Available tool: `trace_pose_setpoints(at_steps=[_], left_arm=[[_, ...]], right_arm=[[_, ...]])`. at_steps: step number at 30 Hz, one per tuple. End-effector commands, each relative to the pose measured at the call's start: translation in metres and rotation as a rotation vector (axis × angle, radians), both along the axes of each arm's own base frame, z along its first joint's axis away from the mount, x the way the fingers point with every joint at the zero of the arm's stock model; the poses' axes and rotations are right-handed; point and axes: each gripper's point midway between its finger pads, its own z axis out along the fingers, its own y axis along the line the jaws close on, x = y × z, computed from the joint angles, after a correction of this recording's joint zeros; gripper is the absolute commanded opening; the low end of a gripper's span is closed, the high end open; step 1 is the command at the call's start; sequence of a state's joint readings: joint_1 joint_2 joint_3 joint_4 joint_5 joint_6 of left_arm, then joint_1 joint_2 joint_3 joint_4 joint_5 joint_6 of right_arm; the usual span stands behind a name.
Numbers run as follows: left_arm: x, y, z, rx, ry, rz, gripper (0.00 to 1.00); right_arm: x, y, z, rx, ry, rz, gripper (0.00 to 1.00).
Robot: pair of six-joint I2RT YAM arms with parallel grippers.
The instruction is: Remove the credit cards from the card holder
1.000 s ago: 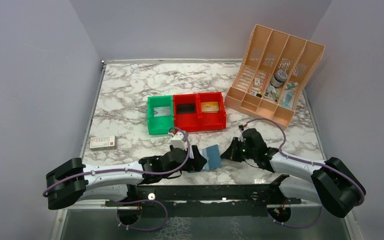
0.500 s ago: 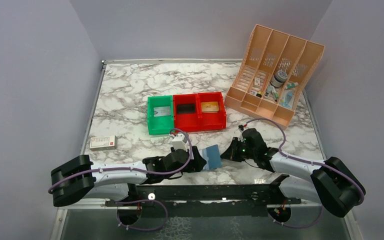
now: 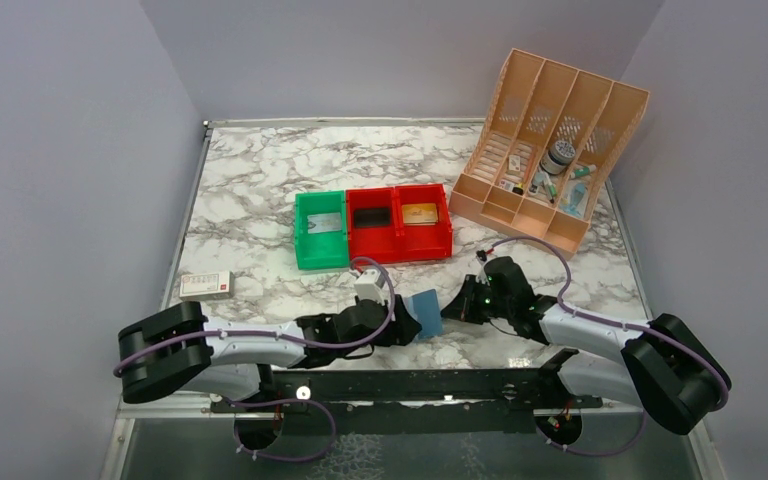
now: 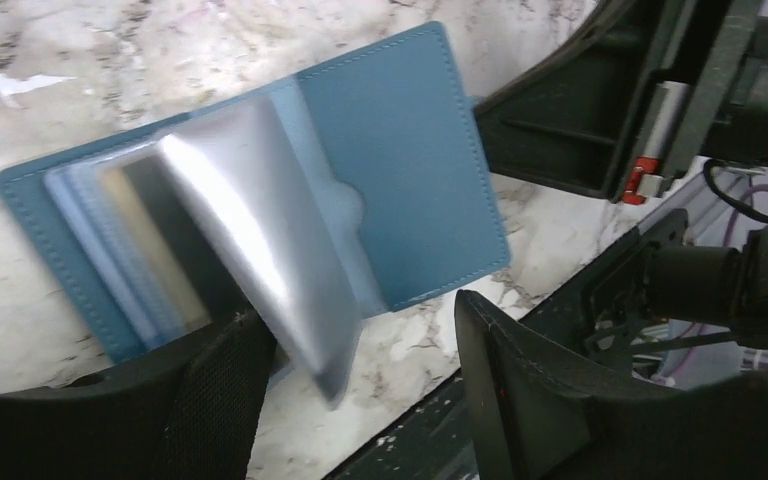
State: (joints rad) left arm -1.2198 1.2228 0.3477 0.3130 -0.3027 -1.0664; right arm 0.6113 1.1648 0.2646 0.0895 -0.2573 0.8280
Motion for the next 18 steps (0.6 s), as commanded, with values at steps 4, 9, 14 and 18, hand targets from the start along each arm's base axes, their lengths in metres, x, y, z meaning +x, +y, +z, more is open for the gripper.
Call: trace_pose_setpoints(at_steps=[4,9,14,18], left_arm=[[0.003,-0.050,0.059,-0.138,-0.123,-0.116,0.66],[0.001,-0.069,0.047,-0.101,-0.117,-0.177,0.54],[-0.001,-0.079,0.021,-0.046,-0.081,-0.206,0.49],[-0.001,-0.087,0.007,-0.038,-0.052,-0.211,0.46]], right_arm=[[-0.009,0.003,0.003,0.022,-0.016,0.064,0.09],[-0.004,-0.002,0.015,0.035,-0.067,0.015,0.19],[0.006,-0.020,0.033,-0.013,-0.128,-0.088,0.30],[0.020,-0.036,0.058,-0.051,-0.206,-0.182,0.30]])
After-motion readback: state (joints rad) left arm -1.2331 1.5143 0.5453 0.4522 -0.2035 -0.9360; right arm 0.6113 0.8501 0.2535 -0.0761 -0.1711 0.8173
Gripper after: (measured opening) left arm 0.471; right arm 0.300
